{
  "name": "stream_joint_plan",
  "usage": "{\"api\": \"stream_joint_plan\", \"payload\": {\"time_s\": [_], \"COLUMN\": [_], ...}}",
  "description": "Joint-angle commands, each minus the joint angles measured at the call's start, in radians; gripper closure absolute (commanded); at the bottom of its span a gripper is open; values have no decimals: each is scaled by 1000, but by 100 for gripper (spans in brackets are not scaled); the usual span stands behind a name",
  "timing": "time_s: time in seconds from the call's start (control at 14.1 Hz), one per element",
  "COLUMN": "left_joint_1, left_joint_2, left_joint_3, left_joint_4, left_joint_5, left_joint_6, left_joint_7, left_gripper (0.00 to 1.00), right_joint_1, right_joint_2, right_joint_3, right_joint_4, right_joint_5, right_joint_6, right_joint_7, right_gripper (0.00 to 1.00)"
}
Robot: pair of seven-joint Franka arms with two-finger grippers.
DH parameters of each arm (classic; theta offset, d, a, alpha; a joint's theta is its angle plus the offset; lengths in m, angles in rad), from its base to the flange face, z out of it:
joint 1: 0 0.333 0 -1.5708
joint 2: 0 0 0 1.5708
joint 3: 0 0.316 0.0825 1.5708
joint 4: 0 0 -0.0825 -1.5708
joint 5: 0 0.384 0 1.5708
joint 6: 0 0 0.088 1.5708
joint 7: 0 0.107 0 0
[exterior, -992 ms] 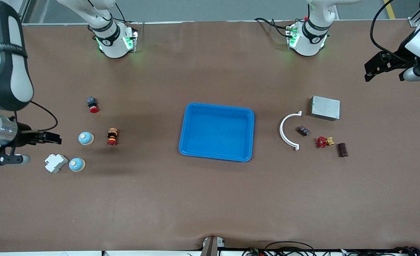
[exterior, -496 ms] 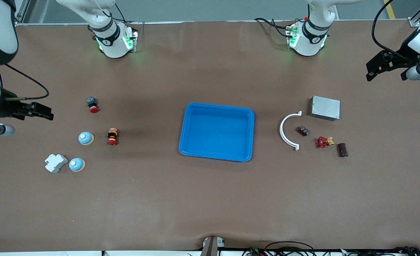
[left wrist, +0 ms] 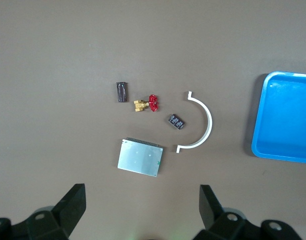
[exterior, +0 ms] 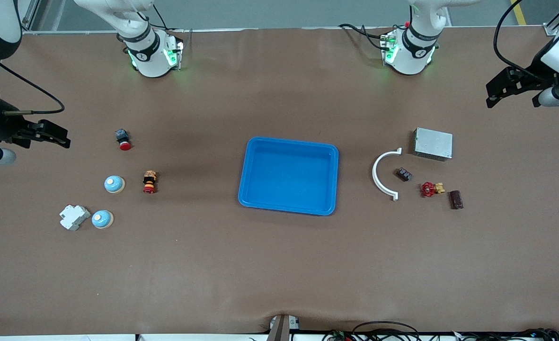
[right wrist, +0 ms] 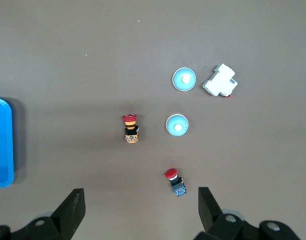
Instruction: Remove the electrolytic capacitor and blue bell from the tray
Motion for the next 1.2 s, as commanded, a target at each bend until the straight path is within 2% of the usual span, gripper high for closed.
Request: {"api": "stream_joint_plan", "payload": {"time_s": [0.0, 1.13], "left_joint_1": [3, -5], "left_joint_2": [-10, 2], "left_joint_3": [-2, -4], "left_joint_4": [7, 32], "left_joint_5": [-4, -2], "left_joint_6": [-19, -35], "left_joint_7": [3, -2], "left_gripper": [0, 0], "right_joint_1": [20, 31], "right_joint_2": [-33, -110], "right_joint_3": [-3, -6], "right_joint_4": [-22, -15], "right_joint_5": [11, 29], "right_joint_6": [-13, -41], "right_joint_7": [16, 56], "right_gripper": [0, 0]}}
